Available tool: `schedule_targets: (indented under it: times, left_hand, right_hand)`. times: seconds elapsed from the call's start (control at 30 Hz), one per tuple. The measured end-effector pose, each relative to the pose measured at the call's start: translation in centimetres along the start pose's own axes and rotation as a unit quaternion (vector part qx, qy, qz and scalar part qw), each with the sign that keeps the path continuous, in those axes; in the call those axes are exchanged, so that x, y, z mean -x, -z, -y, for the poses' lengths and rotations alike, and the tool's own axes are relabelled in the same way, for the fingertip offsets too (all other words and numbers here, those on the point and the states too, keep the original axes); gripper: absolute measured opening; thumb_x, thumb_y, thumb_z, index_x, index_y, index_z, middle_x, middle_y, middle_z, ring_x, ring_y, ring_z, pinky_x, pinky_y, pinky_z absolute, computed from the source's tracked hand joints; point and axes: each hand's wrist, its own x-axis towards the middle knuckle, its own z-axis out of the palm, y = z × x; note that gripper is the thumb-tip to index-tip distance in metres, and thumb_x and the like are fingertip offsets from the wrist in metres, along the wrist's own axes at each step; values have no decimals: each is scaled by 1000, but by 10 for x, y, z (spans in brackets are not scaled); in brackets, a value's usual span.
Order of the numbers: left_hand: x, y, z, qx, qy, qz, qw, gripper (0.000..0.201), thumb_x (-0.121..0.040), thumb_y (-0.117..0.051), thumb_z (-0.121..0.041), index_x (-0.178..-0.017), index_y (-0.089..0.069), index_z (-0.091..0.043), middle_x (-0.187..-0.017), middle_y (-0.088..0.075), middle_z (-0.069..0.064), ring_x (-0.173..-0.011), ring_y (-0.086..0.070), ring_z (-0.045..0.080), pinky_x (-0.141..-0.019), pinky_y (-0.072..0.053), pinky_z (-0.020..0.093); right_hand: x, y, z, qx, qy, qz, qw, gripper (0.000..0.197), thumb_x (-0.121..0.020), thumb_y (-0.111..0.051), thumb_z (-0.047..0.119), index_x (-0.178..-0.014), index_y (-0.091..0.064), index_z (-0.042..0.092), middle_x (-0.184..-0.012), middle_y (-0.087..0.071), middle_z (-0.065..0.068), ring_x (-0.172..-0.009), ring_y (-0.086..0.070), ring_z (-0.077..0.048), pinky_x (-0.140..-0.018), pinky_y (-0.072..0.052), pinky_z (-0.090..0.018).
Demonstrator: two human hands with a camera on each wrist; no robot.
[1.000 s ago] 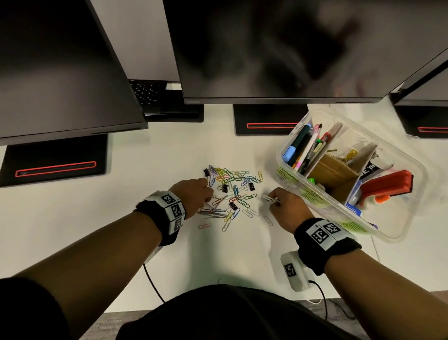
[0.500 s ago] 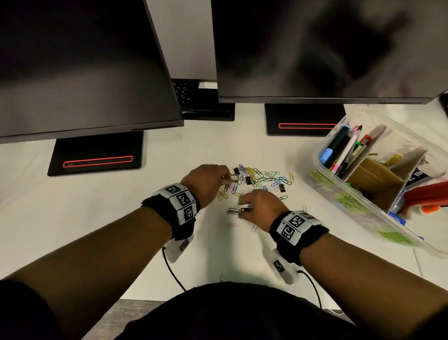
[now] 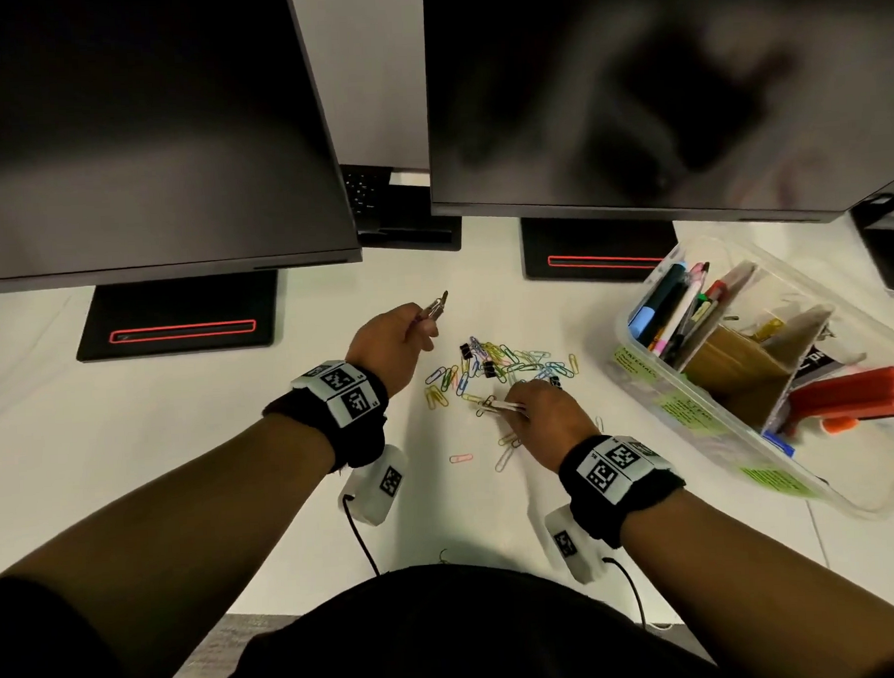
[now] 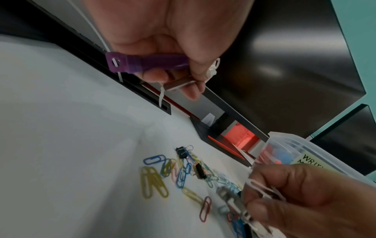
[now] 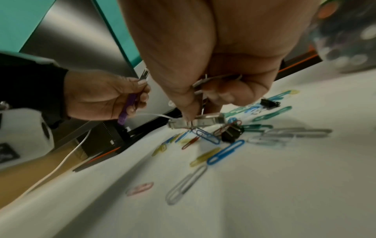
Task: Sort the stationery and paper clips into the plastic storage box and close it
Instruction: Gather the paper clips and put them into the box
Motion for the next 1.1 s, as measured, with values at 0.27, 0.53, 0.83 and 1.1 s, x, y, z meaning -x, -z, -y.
schedule_targets:
  times: [0.27, 0.53, 0.83, 1.1]
  left_hand:
    - [-10, -25, -24, 101, 12, 68, 992, 26, -97, -30, -4, -81, -46, -18, -80, -52, 5, -72, -49, 21, -76, -50, 35]
    - [-8, -45, -136, 171, -109, 121, 972, 24, -99, -33, -8, -88, -52, -19, -72, -55, -5, -66, -56, 7, -51, -38, 2]
    - [-17, -135, -264, 328, -107, 200, 917, 35, -100, -27, 1, -80, -47, -19, -72, -50, 1, -60, -57, 4, -57, -35, 18]
    - [-42, -201, -281, 243, -57, 226, 942, 24, -95, -34, 3, -94, -53, -10, -78, -55, 0, -73, -54, 10, -67, -40, 21]
  right_hand:
    - [6, 24, -9, -110, -59, -71, 990, 12, -93, -50, 15, -86, -58, 12, -79, -60, -3, -73, -51, -20, -54, -31, -23]
    - [34, 117, -22, -292, -76, -166, 939, 15, -93, -54, 10, -97, -68, 5, -79, -71, -11, -73, -66, -19, -76, -52, -27]
    - [48, 198, -126, -241, -252, -187, 918, 21, -89, -56, 17, -76, -65, 3, -68, -64, -14, -49, -50, -17, -47, -40, -24]
    - [50, 217, -142, -171, -259, -76, 947, 33, -94, -50, 31, -116, -59, 8, -96, -66, -6, -99, -63, -28, -81, -46, -23]
